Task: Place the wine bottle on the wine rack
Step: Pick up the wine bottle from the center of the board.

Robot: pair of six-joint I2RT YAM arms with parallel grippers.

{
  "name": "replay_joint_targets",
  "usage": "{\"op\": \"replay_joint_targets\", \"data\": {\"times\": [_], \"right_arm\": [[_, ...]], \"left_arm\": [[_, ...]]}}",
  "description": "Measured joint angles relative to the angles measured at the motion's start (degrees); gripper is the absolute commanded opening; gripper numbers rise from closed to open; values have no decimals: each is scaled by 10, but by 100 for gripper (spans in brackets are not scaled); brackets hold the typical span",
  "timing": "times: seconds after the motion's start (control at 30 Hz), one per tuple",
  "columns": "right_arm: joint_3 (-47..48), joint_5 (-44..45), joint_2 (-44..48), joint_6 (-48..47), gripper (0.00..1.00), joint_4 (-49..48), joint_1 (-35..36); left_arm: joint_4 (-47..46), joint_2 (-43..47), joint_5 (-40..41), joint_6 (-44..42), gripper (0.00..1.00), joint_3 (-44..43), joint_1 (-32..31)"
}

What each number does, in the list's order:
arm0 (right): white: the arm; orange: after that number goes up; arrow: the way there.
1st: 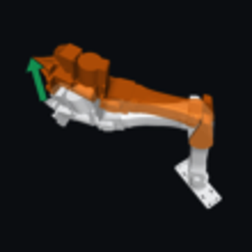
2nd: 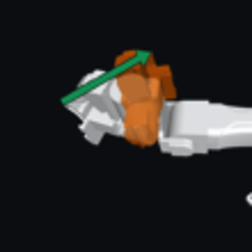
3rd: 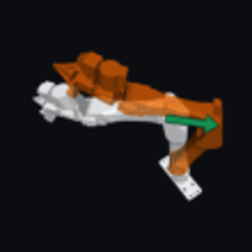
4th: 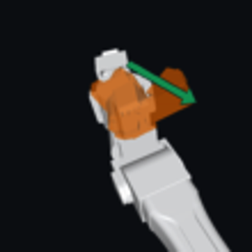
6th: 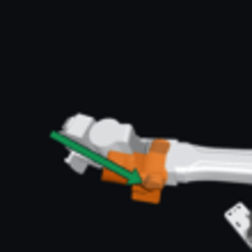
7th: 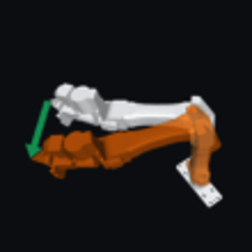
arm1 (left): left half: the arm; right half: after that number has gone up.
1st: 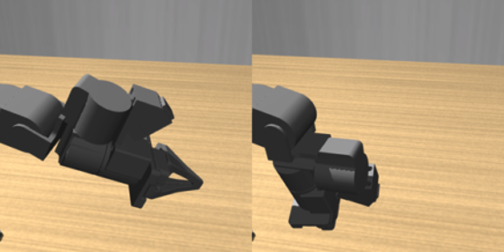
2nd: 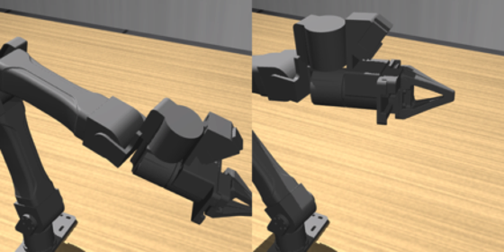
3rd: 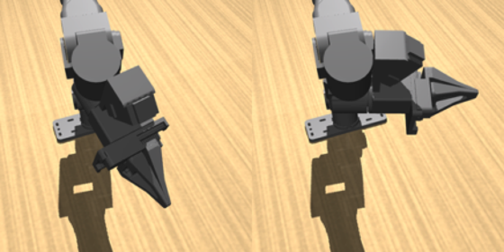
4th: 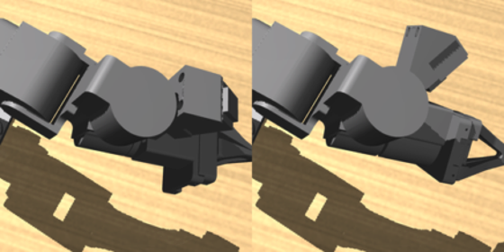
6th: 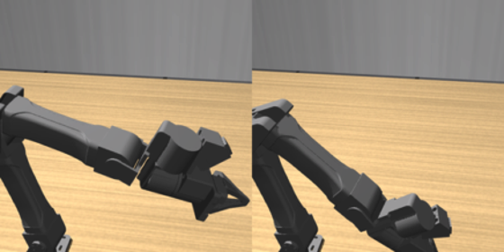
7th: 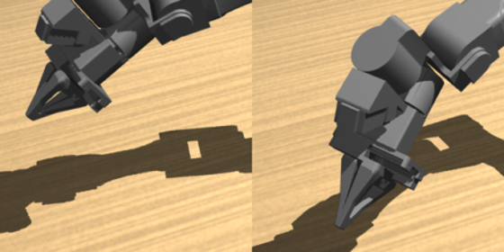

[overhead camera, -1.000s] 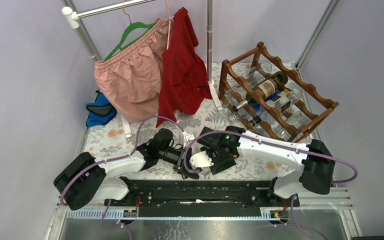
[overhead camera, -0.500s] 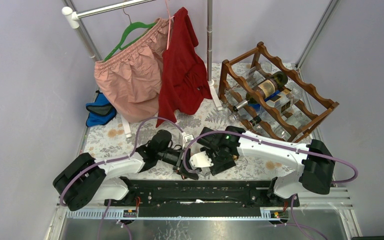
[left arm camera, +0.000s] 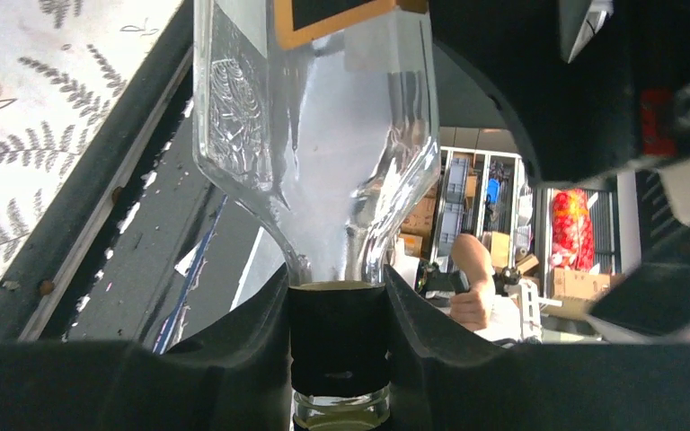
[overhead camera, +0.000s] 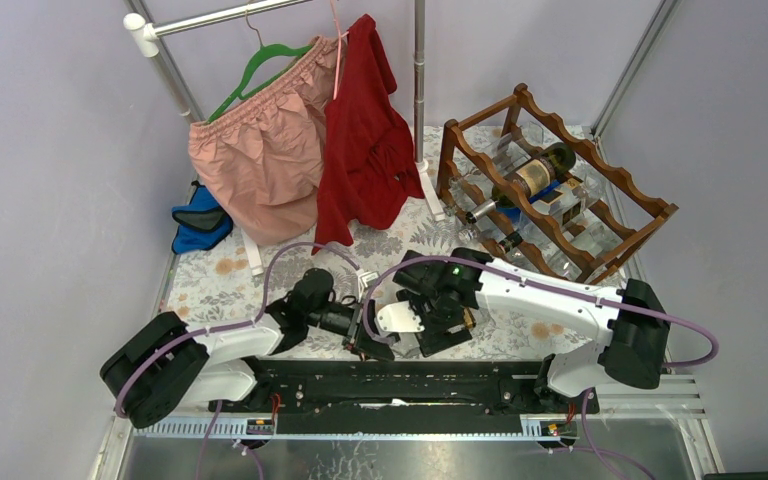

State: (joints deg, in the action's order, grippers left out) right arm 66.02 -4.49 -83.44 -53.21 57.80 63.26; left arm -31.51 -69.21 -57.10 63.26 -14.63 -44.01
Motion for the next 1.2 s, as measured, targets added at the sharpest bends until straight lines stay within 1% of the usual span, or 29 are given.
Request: {"op": "replay_joint_targets", "data": {"times": [0.13,0.27,0.43,0.63,0.83,1.0,1.2], "right_arm": [[28,-21,0,10,100,4,0],[78,-45,0,20,100,14,-3],[127,-93,1,25,100,30,-15],[163,-178,15,28,100,60,-70],[192,-253,67,37,100,75,-139],[245,-262,93,48,100,92,-175],[368,-256,102,85,100,95,-239]], "left_arm": [[1,-5,10,8,0,12,0],[0,-9,14,12,0,20,0],[-17,-10,21,24,0,27,-1],[-82,-11,28,64,0,43,-3],[-164,-29,53,123,0,61,-14],[-219,-38,87,165,0,65,-34],[-251,-35,121,185,0,61,-54]]}}
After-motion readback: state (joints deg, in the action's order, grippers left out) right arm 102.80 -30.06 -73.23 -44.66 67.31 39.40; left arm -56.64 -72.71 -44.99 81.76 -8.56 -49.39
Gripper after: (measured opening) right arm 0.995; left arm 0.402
